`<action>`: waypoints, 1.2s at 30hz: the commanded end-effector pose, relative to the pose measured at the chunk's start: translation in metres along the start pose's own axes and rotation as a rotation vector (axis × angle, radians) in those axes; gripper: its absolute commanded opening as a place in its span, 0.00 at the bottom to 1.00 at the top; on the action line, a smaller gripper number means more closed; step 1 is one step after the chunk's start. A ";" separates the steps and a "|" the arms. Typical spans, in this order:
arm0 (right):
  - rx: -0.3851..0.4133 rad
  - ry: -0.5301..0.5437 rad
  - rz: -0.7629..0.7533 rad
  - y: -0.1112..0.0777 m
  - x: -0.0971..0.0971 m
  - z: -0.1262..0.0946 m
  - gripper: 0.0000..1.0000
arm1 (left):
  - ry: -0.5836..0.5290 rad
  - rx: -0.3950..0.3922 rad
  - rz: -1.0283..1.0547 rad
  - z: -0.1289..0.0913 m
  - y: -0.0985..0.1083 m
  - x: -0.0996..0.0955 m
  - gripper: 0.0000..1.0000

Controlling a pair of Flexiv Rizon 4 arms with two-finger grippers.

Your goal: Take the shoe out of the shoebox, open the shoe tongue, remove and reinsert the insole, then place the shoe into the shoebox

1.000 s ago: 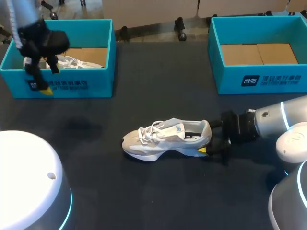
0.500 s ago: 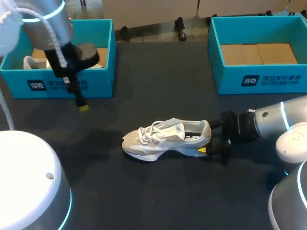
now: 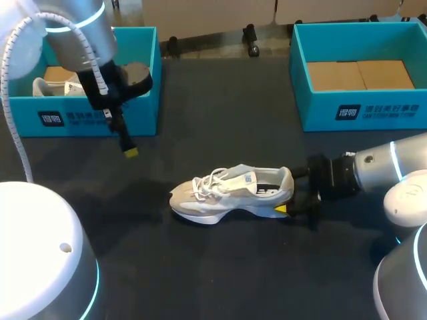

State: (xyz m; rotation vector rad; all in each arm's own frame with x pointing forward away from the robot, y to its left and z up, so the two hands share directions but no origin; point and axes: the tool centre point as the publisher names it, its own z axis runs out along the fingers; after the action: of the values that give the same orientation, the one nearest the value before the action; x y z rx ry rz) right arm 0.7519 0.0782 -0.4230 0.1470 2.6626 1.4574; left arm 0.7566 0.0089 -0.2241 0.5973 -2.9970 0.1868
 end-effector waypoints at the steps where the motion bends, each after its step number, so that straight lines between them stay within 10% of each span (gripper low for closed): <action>1: 0.002 -0.004 0.000 -0.001 0.001 0.003 0.00 | -0.016 0.017 0.000 0.001 -0.001 0.001 1.00; 12: 0.002 -0.004 0.000 -0.001 0.001 0.003 0.00 | -0.111 -0.019 -0.533 0.024 -0.044 0.016 1.00; 36: 0.002 -0.004 0.000 -0.001 0.001 0.003 0.00 | -0.095 -0.055 -0.858 0.085 -0.116 0.070 1.00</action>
State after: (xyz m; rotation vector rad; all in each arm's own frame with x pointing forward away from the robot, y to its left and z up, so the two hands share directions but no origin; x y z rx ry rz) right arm 0.7518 0.0783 -0.4229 0.1469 2.6625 1.4574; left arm 0.7271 -0.1198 -0.2797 1.8117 -2.5117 0.0619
